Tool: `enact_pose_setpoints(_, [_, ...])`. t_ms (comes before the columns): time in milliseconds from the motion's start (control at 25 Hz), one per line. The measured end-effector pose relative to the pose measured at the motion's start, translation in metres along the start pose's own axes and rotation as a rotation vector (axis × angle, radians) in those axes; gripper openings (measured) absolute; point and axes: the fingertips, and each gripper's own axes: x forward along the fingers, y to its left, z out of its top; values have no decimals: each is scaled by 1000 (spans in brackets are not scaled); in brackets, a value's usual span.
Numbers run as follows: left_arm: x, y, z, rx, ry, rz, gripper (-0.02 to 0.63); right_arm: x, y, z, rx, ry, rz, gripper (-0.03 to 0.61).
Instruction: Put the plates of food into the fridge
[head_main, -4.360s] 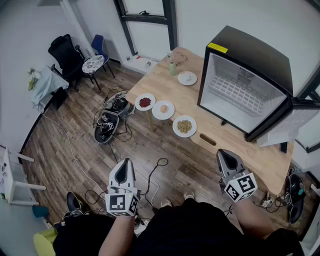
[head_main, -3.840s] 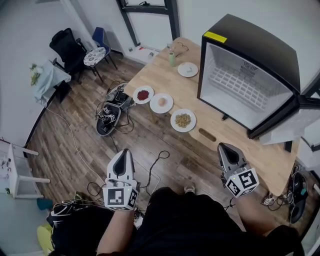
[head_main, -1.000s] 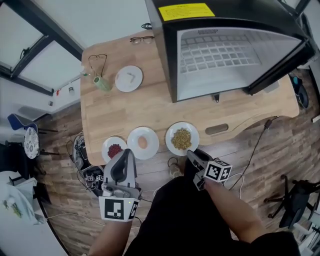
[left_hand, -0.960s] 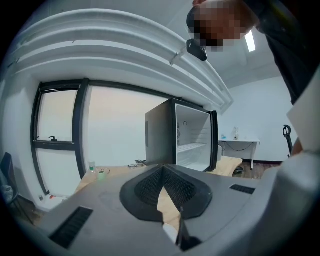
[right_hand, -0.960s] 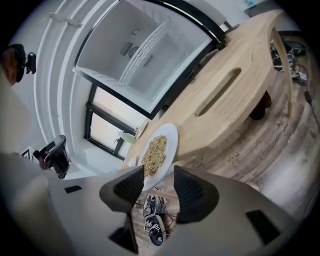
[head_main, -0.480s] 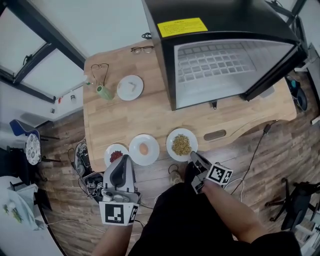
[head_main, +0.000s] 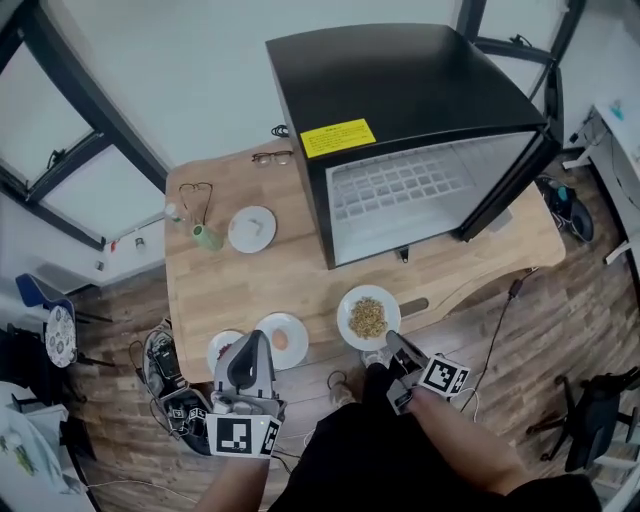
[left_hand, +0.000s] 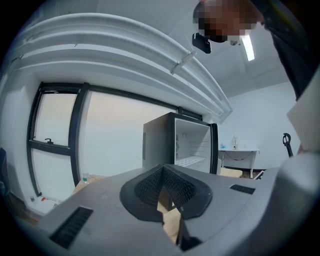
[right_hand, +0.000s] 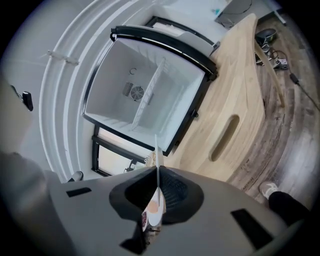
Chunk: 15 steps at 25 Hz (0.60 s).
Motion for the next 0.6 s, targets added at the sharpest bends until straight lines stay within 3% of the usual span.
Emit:
enact_pose_setpoints(160, [15,-11,15,5,-40,-26,3,-5,22,28,-9,-47,43,34])
enact_pose_setpoints(320, [29,-17,20,-9,-22,-40,3,-8,42,51,-16,-71,76,34])
enact_pose_setpoints(600, [47,-13,40,-5,-41,-16,3,-6,70,89,-29,-107,146,34])
